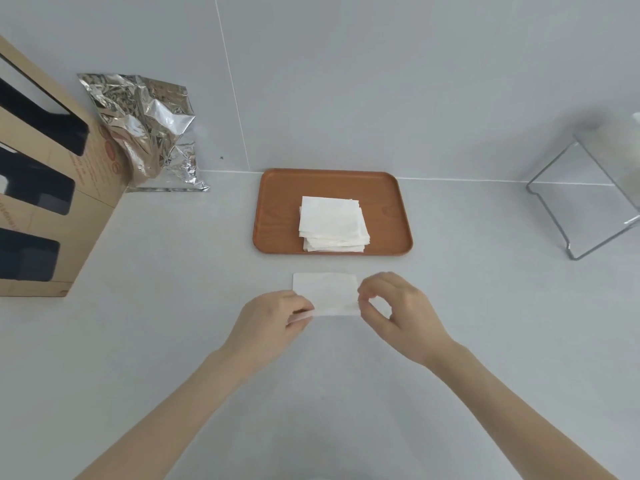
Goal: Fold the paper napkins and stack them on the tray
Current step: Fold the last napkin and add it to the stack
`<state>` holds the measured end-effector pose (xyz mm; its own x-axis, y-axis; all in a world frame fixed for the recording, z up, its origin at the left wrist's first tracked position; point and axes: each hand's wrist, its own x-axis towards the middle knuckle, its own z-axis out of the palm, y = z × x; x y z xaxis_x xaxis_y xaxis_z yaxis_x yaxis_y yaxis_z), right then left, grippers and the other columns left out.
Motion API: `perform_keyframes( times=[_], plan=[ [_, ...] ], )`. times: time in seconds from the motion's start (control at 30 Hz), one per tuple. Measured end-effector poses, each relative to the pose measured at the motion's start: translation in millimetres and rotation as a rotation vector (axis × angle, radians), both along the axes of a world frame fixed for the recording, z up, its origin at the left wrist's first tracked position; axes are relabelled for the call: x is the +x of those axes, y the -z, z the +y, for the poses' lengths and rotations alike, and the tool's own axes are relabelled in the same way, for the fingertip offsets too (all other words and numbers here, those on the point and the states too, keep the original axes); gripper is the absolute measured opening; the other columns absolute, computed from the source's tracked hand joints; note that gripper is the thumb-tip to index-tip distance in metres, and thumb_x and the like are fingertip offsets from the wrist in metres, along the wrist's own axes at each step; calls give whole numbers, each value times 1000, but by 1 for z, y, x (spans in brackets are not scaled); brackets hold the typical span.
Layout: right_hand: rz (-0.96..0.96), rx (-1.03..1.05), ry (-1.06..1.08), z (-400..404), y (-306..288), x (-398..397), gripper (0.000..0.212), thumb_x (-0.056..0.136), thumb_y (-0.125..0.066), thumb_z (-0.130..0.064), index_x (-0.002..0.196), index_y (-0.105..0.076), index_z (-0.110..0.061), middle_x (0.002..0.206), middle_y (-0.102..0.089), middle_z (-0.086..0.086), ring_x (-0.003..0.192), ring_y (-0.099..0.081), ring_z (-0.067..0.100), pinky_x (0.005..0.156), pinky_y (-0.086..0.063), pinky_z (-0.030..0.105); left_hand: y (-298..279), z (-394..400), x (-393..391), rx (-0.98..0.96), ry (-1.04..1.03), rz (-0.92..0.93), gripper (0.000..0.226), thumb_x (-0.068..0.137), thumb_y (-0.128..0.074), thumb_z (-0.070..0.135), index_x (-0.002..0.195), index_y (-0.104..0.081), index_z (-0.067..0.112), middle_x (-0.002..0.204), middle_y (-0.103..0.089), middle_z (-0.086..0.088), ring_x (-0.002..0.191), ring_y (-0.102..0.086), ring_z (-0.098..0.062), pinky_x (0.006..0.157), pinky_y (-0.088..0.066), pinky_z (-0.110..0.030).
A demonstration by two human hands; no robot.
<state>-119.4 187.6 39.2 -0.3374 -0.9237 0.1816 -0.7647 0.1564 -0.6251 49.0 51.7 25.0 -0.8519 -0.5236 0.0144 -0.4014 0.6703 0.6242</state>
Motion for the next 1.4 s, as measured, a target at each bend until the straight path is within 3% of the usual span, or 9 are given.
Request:
perform_keyframes(
  times=[0.2, 0.33, 0.47, 0.7, 0.9, 1.07, 1.2, 1.33, 1.4],
  plan=[
    [-92, 149, 15, 29, 31, 5, 25, 76, -40, -36, 75, -57, -18, 76, -58, -9, 75, -53, 5, 54, -34, 8, 19, 6, 13, 182, 51, -134, 11, 84, -59, 22, 84, -69, 19, 81, -61, 12, 79, -60, -11, 73, -48, -32],
    [-153, 187, 55, 17, 33, -4, 15, 84, -54, -15, 73, -54, -25, 74, -58, -13, 77, -55, 9, 57, -38, 12, 18, -7, 0, 232, 1, -135, 12, 83, -59, 20, 85, -70, 15, 86, -67, -3, 77, -59, -15, 69, -42, -28],
    [-144, 185, 73, -9, 32, -15, 10, 86, -54, -12, 80, -61, -16, 82, -67, -1, 73, -58, 15, 67, -46, 29, 18, -23, -18, 161, -62, -135, 14, 84, -56, 19, 88, -69, 14, 82, -62, -4, 78, -58, -21, 74, -45, -36],
    [-44, 238, 121, -48, 45, -23, 10, 86, -53, -14, 85, -63, -10, 89, -67, 7, 84, -58, 23, 71, -46, 35, 35, -37, -32, 61, -125, -202, 27, 81, -57, 16, 108, -57, 17, 106, -62, -5, 94, -56, -23, 78, -46, -35],
    [106, 341, 136, -47, 58, -22, 28, 82, -55, -8, 110, -55, -8, 111, -58, 11, 104, -52, 29, 79, -43, 35, 44, -33, -32, -80, -98, -221, 45, 82, -58, 18, 124, -44, 15, 124, -48, -8, 116, -43, -24, 83, -44, -36],
    [228, 179, -52, -30, 52, -19, 21, 77, -66, -10, 98, -64, -13, 99, -66, 8, 91, -58, 29, 73, -47, 34, 38, -25, -19, -141, -44, -80, 24, 78, -65, 15, 101, -62, 10, 112, -58, -9, 105, -52, -26, 78, -42, -32],
    [357, 269, -305, -10, 56, -15, 18, 68, -76, -24, 83, -66, -22, 88, -69, -3, 84, -62, 18, 72, -46, 25, 43, -18, 1, -152, 110, -128, 13, 73, -68, 21, 83, -67, 13, 91, -67, -3, 92, -57, -20, 73, -43, -30],
    [432, 275, -313, -4, 64, -16, 14, 68, -77, -26, 77, -66, -26, 83, -70, -11, 81, -62, 13, 72, -40, 19, 53, -13, 9, -279, 132, -167, 12, 61, -77, 22, 68, -66, 21, 71, -67, 9, 75, -55, -7, 56, -42, -19],
    [439, 233, -304, -5, 67, -15, 7, 73, -72, -21, 73, -66, -23, 79, -70, -10, 76, -62, 15, 72, -35, 22, 57, -14, 10, -325, 117, -124, 6, 70, -64, 24, 65, -64, 22, 68, -66, 10, 75, -44, -4, 56, -37, -16]
  ],
)
